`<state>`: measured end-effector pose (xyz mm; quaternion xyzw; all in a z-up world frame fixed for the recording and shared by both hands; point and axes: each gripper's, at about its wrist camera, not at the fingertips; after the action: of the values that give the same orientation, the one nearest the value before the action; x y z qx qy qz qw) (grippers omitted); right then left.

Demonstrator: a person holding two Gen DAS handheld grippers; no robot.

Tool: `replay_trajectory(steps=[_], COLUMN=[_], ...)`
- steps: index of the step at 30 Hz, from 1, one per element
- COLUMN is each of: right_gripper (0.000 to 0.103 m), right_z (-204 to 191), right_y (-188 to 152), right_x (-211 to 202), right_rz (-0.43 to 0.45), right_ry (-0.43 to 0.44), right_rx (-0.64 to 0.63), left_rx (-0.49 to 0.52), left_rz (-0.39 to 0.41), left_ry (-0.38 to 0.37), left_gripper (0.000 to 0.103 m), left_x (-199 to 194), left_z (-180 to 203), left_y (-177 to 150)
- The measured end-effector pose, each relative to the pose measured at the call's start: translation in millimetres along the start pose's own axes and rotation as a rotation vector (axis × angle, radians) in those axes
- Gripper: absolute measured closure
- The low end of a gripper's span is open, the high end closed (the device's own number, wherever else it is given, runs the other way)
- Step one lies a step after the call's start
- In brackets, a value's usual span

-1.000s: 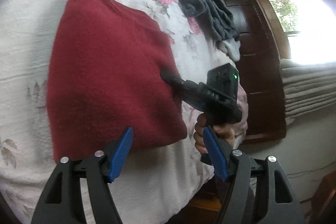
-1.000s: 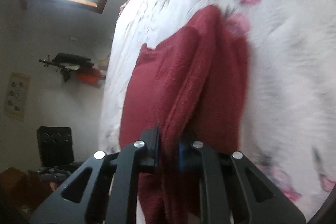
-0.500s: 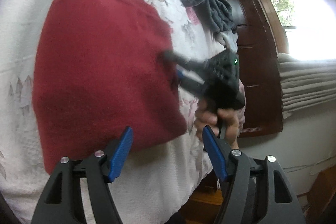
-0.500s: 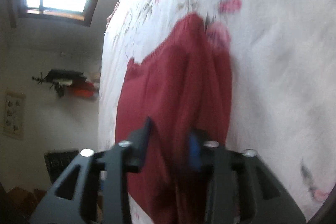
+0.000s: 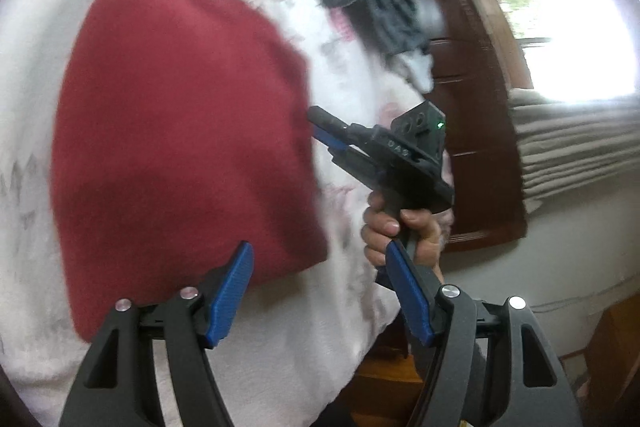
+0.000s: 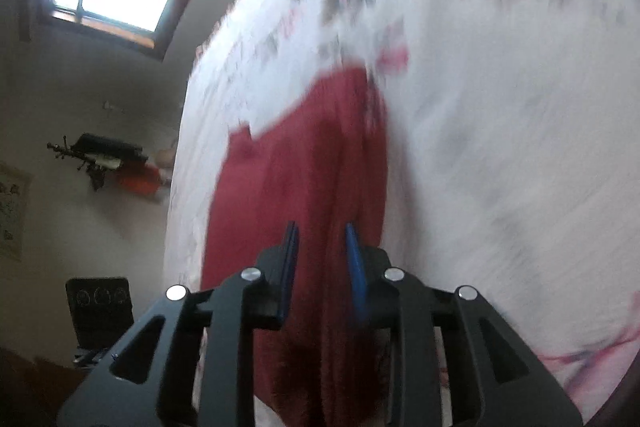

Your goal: Fold small clothes

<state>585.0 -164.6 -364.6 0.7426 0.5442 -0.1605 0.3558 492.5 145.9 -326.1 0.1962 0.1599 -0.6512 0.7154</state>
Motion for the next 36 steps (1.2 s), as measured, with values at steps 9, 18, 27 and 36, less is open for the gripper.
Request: replay_trajectory(steps=[9, 18, 27, 36], right_gripper=[0.103, 0.097, 0.096, 0.093], right_z=[9.1, -32.0, -37.6, -21.6], right_y=[21.2, -8.8, -43.9, -59.2], right_x=[66.0, 12.4, -1.1, 4.3], right_rz=[-0.138, -0.09, -0.111, -0.196], right_ry=[-0.046, 0.117, 0.082, 0.091], right_rx=[-0.069, -0.178, -0.157, -0.085], left_rx=[-0.073, -0.033, -0.156, -0.19], left_rz=[-0.049, 0.033, 0.096, 0.168], left_ry=[0.103, -0.005, 0.009, 0.153], left_gripper=[0.041, 0.04, 0.038, 0.026], left_x=[41.2, -7.7, -28.5, -74.1], left_z=[-37.1, -30.7, -59.6, -85.2], left_y=[22.0, 6.2, -8.1, -33.9])
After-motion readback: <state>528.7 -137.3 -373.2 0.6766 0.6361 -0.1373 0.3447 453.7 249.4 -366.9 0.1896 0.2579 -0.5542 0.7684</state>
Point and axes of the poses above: each gripper's, at about its wrist camera, not at the fingertips, and x roughly the way its jaws point, z to its right, y to its top, and after that the axes turned 7 degrees about -x, right-handed
